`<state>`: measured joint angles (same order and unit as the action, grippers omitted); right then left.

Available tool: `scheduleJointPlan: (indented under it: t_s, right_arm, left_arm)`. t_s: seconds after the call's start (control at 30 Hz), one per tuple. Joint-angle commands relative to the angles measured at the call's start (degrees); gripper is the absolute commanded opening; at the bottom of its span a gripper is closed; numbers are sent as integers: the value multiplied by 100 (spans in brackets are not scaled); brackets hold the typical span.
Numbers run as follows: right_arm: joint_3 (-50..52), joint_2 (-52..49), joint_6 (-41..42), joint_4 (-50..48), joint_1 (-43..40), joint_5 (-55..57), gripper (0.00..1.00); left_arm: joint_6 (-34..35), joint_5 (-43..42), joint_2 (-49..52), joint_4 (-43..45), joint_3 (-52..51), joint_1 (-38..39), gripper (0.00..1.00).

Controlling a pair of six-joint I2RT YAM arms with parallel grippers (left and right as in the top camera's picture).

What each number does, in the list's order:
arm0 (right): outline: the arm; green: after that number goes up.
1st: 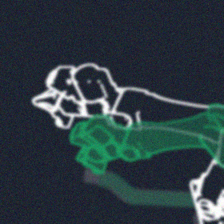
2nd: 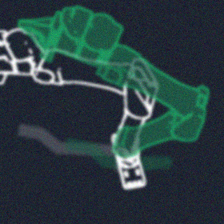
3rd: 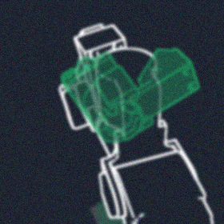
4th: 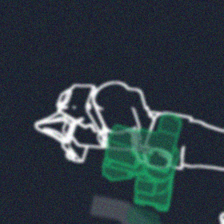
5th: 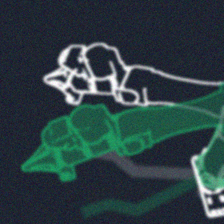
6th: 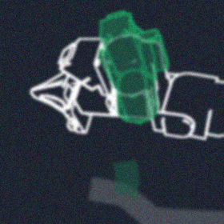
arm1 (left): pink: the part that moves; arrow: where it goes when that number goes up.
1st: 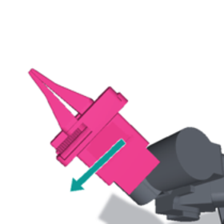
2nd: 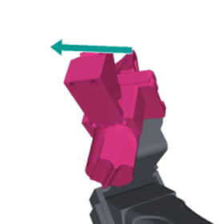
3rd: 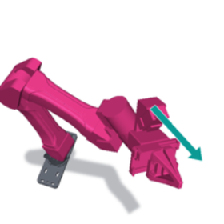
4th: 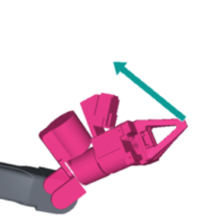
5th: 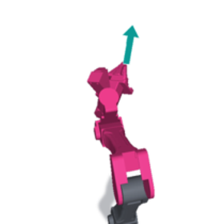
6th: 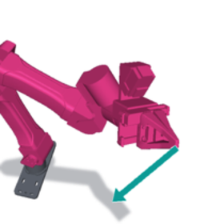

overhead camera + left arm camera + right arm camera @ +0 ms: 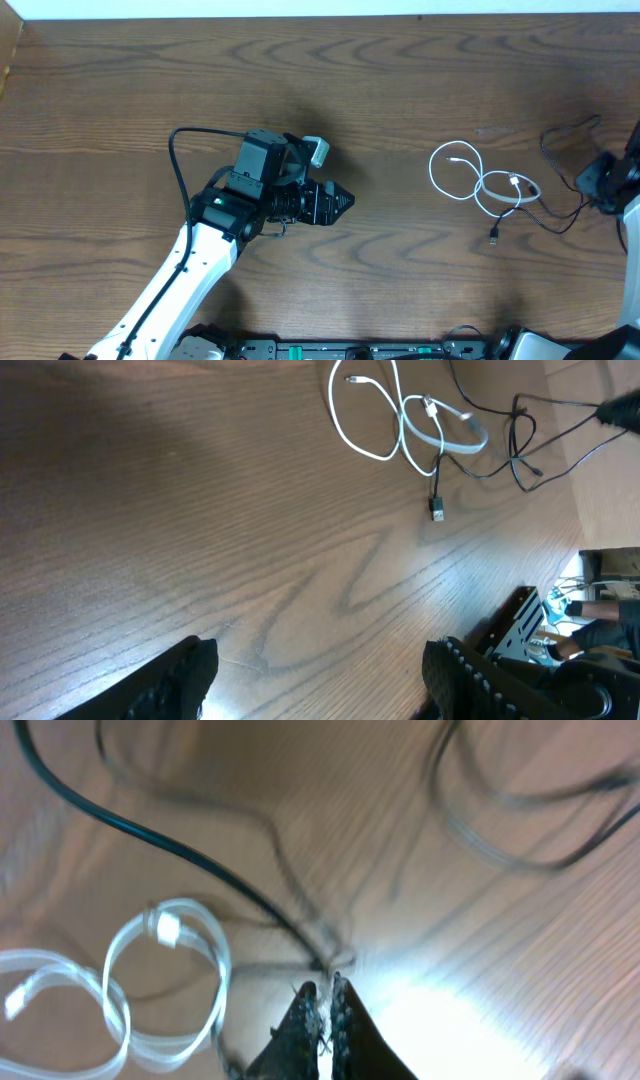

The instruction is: Untangle cables

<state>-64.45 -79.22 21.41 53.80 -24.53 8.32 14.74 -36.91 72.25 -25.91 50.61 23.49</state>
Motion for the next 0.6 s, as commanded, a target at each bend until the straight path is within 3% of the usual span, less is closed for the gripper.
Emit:
scheduleJointPlan:
  t_s: [0.0, 0.13, 0.23, 0.37, 0.43, 0.47, 0.57]
  right_arm:
    - [-26, 11, -330, 503, -13, -951, 1]
    - [-26, -63, -240, 890, -13, -372, 1]
    - [-26, -94, 55, 789, -20, 326, 1]
    - [-26, -94, 155, 557, -17, 417, 1]
    - [-26, -96, 153, 409, -17, 63, 28]
    - [-26, -96, 151, 374, -15, -59, 35]
    - [-11, -116, 142, 363, -11, -415, 41]
  left_arm:
    - [-76, 55, 42, -22, 87, 7, 70]
    - [-79, 55, 42, -22, 87, 7, 71]
    - [-76, 55, 42, -22, 87, 7, 71]
    - [-76, 55, 42, -22, 87, 7, 70]
    - [-76, 55, 42, -22, 87, 7, 70]
    - [-76, 55, 42, -22, 87, 7, 70]
    - [-79, 55, 42, -22, 87, 7, 71]
